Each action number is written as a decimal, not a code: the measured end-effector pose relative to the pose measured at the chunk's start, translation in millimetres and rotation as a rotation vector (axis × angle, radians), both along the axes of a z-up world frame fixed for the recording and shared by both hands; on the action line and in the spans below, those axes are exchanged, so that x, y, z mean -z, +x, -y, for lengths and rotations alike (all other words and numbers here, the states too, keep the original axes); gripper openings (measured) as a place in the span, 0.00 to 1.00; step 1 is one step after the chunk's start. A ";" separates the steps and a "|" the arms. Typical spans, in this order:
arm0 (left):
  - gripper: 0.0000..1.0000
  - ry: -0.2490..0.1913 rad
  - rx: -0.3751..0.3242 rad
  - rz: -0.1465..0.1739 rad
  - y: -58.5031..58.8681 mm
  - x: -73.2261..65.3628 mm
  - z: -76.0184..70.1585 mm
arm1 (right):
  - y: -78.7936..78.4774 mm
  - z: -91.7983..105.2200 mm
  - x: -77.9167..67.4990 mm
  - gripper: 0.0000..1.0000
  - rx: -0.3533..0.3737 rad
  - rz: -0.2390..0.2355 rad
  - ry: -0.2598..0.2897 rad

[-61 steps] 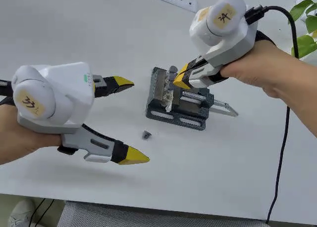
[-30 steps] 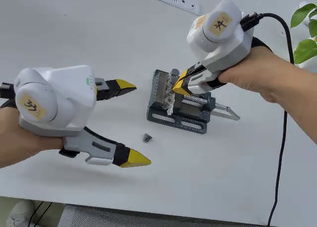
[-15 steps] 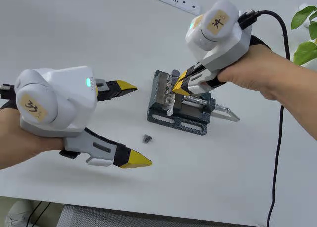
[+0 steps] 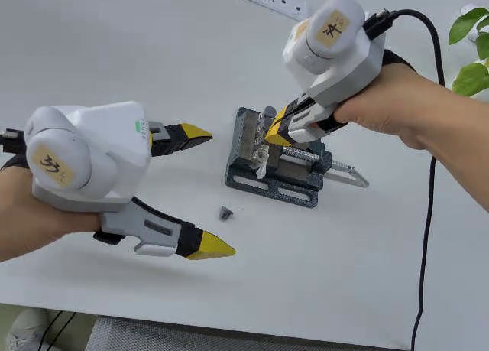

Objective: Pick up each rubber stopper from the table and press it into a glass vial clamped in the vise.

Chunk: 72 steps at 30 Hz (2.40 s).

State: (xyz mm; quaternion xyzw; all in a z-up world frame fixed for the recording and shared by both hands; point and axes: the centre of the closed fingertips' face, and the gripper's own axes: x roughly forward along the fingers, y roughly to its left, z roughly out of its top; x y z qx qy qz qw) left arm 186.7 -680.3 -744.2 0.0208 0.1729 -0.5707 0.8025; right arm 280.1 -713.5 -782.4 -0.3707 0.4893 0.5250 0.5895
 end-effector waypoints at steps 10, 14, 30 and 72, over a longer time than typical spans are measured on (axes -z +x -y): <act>0.87 -0.005 0.002 -0.001 0.1 -0.4 1.5 | 0.4 -0.2 -0.1 0.00 -0.001 -0.008 -0.009; 0.87 -0.004 0.003 -0.002 -0.2 -0.8 2.0 | 1.4 -0.4 0.3 0.00 0.000 -0.009 -0.008; 0.87 -0.003 -0.001 0.000 1.5 0.6 0.2 | -1.5 0.2 -0.4 0.00 -0.012 -0.025 -0.041; 0.87 0.032 -0.009 0.016 -3.1 -9.4 -4.4 | -2.2 2.6 -7.4 0.01 0.079 0.018 0.090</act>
